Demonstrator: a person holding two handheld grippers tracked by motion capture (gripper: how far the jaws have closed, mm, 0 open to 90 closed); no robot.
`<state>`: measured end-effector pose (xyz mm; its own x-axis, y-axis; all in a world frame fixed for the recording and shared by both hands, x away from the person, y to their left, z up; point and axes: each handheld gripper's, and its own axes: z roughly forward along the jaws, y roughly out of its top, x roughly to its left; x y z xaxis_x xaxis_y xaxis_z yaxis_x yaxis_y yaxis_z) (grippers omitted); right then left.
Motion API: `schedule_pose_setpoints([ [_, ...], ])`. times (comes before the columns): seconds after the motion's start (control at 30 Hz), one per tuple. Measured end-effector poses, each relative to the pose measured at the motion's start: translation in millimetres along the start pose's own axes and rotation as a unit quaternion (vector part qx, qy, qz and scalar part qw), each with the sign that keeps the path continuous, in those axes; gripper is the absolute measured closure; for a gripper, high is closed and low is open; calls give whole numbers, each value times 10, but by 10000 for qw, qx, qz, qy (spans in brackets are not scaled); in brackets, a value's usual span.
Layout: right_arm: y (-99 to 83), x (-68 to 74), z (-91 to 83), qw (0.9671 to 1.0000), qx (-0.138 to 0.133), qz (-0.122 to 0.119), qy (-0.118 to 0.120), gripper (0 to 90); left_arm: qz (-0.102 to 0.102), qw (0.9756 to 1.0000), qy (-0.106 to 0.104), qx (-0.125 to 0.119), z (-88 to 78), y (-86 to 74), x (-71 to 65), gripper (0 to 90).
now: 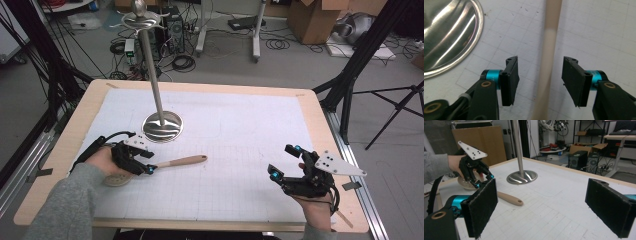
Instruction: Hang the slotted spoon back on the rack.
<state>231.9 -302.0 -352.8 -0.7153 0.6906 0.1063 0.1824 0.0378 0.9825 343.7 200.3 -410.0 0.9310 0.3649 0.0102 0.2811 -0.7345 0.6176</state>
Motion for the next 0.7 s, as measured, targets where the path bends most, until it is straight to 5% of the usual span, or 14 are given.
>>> schedule_pose_setpoints([
  [0.23,2,-2,-15,10000,-7,-9,-9,98,133,9998,-70,142,19,-18,-38,550],
  [0.7,2,1,-10,10000,11,-4,15,98,48,9988,-105,480,71,-56,-27,657],
])
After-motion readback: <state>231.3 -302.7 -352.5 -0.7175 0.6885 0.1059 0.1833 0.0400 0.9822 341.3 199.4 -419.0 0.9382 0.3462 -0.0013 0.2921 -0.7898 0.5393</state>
